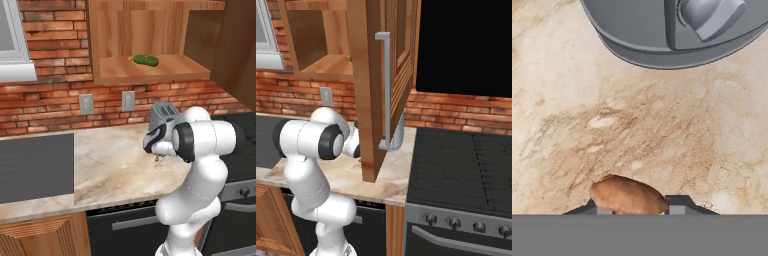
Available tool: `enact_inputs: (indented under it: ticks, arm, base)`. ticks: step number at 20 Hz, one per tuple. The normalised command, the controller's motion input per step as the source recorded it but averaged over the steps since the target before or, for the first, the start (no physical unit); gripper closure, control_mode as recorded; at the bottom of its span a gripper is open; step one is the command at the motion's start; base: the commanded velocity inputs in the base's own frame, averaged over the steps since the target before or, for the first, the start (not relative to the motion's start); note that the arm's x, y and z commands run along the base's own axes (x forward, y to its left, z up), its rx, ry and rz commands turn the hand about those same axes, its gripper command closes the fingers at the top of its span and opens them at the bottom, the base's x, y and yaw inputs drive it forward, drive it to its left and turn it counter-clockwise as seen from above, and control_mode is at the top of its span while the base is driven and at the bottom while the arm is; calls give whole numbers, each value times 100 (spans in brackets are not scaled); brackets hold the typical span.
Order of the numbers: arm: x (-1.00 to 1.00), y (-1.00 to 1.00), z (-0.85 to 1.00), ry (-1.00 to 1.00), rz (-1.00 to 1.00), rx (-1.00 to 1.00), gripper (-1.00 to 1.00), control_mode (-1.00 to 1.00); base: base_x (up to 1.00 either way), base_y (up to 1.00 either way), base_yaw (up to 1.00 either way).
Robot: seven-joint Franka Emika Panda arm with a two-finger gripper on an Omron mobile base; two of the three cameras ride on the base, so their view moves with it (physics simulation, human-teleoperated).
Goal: Pick the cucumber, mushroom from the counter and place them in the cabinet. Then close the cabinet.
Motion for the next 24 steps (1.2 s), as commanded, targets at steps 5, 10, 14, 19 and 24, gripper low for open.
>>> enact_inputs:
  ticks: [5,10,14,19,24]
  arm:
    - [0,24,-12,-1,7,-3,100,-100]
    - [-5,29,14,-4,16,-1,100,-100]
    - [-18,18,81,-1,10,-2,100,-100]
    - [-22,16,90,4,3,-5,100,-100]
    - [-40,1,82,7,0,-5,100,-100]
  base:
    - [0,0,0]
    - [0,0,0]
    - [0,0,0]
    - [0,0,0]
    - [0,0,0]
